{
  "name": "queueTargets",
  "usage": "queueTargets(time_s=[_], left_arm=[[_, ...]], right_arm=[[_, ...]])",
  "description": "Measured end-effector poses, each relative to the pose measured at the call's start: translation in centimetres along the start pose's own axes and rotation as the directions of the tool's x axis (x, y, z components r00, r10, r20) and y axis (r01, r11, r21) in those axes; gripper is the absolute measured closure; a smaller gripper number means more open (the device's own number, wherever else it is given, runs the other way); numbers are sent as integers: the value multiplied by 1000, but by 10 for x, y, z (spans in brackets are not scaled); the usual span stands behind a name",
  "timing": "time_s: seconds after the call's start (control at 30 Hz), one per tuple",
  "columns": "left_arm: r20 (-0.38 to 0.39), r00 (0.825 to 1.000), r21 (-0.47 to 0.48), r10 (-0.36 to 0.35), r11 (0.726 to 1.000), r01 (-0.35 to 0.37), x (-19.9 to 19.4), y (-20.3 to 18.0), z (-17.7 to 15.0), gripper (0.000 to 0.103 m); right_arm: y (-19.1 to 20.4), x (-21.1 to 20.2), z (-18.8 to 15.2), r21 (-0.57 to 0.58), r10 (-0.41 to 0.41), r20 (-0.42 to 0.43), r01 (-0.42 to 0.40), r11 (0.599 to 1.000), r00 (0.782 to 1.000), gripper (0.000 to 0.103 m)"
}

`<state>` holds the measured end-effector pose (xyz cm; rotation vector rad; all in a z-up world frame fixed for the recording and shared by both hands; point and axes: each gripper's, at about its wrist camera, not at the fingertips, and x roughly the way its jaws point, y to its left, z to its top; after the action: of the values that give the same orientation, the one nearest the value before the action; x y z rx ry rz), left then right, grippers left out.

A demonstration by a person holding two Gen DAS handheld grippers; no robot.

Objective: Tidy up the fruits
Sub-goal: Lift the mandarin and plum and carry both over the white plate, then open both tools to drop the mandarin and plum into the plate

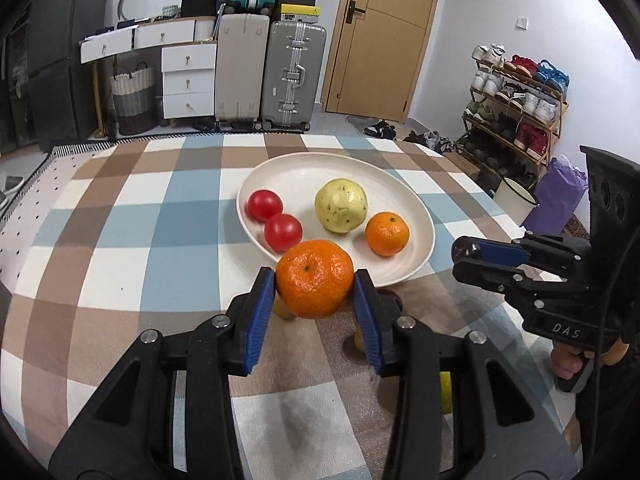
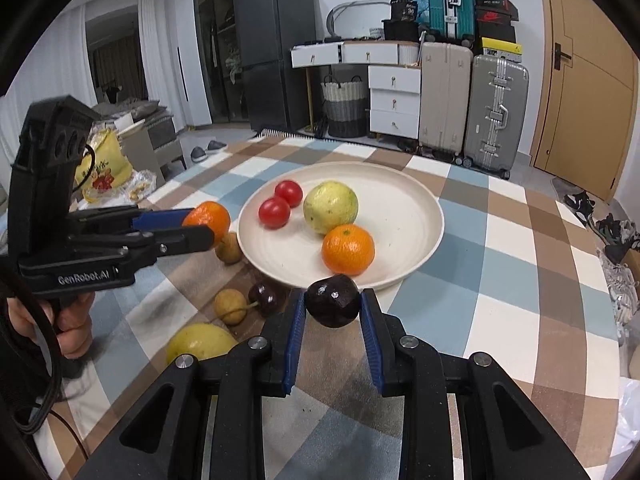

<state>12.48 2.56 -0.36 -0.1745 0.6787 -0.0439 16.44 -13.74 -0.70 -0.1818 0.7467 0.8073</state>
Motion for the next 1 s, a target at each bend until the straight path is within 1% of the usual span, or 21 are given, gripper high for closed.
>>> queueTargets(time_s=[0.07,0.27,0.37,0.5,0.63,0.83,0.9,1.0], left_arm=[[5,1000,18,5,1000,-5,-1,-2,3,66],[19,1000,35,-6,999,6,-5,-5,19,66],[25,1000,26,-17,1000,16,-2,-6,29,66],[40,999,37,-5,999,3,9,-8,38,66],[24,1000,55,17,998,-19,27,-12,37,66],[0,1000,81,21,997,-21,49,-17,32,66],[-7,1000,90,26,996,-25,56,-19,32,66],[-16,999,92,30,995,-28,62,-19,30,66]], right_arm=[[-3,-2,4,15,6,12,-6,1000,1000,75],[-14,-10,22,53,-14,56,11,999,998,75],[-22,-12,33,69,-20,77,15,997,997,75],[-32,-5,43,88,-35,81,28,996,996,75],[-40,9,42,116,-57,65,49,992,996,75],[-49,31,34,167,-75,28,70,983,997,75],[-48,36,34,168,-71,20,67,984,997,75],[-47,43,35,164,-86,14,83,983,996,75]])
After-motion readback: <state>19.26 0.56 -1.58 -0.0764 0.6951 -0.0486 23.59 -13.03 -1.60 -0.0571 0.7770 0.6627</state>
